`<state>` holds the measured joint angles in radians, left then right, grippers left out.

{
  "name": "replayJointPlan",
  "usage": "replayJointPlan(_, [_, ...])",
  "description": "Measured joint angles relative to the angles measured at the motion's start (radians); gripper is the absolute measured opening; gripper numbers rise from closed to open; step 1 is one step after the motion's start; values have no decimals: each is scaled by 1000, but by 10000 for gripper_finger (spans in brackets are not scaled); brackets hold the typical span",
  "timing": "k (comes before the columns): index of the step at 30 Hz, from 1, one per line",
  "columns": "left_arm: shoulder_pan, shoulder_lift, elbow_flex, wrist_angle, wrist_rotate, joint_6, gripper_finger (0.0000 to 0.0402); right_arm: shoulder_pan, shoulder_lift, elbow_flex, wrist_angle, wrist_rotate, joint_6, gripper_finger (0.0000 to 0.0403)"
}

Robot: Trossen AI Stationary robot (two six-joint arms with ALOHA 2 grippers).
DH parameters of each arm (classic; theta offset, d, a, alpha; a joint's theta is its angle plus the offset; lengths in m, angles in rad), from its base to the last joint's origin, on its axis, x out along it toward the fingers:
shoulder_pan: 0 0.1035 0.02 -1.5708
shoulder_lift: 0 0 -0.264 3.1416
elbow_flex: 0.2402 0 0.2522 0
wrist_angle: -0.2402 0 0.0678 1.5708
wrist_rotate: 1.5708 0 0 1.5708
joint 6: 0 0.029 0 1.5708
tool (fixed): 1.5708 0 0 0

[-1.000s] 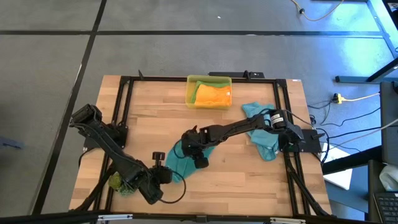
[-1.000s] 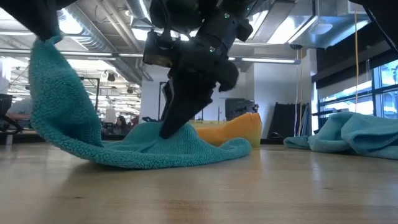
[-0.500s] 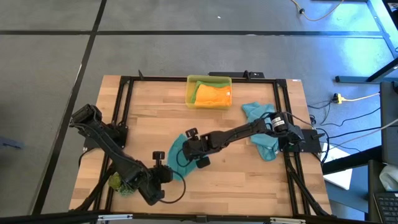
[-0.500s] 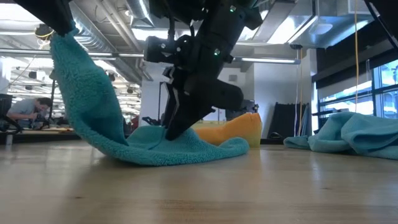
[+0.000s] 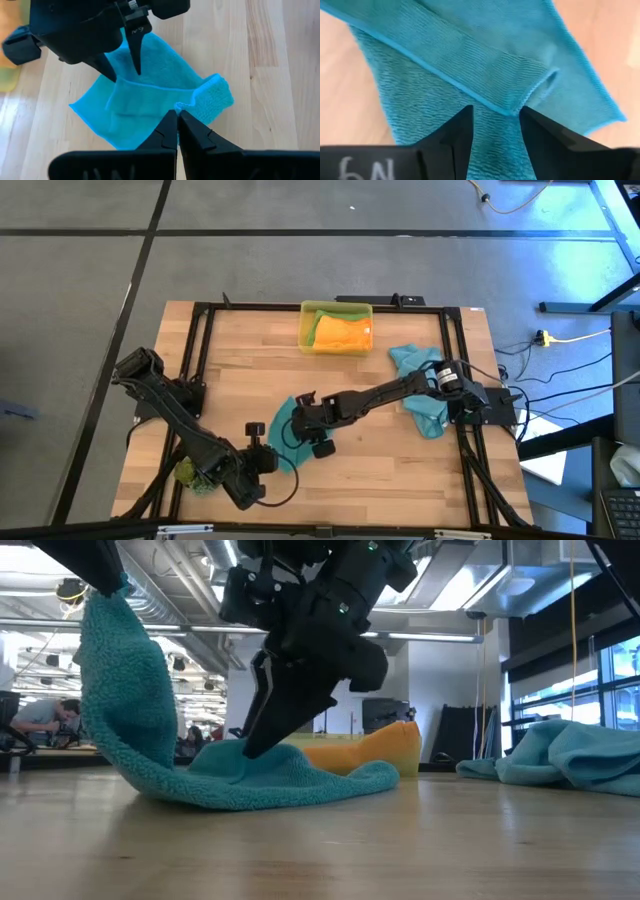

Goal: Fold microfiber towels
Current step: Fold the left blue microfiber cloth

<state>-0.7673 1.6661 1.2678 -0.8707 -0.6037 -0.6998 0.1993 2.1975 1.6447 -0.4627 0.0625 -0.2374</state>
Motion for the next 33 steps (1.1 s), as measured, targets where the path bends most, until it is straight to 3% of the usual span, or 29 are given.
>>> replayJointPlan(15, [-2,0,0,0,-15,-3,0,-14,0,0,39,-196,131,162])
replayJointPlan(21, [-2,0,0,4,-16,-5,0,-13,-13,-39,94,-197,160,162])
replayJointPlan(25, [-2,0,-1,6,-17,-5,0,0,-95,-161,216,-195,210,161])
replayJointPlan(33, [3,0,-1,8,-44,2,0,23,-309,-574,771,-90,330,135])
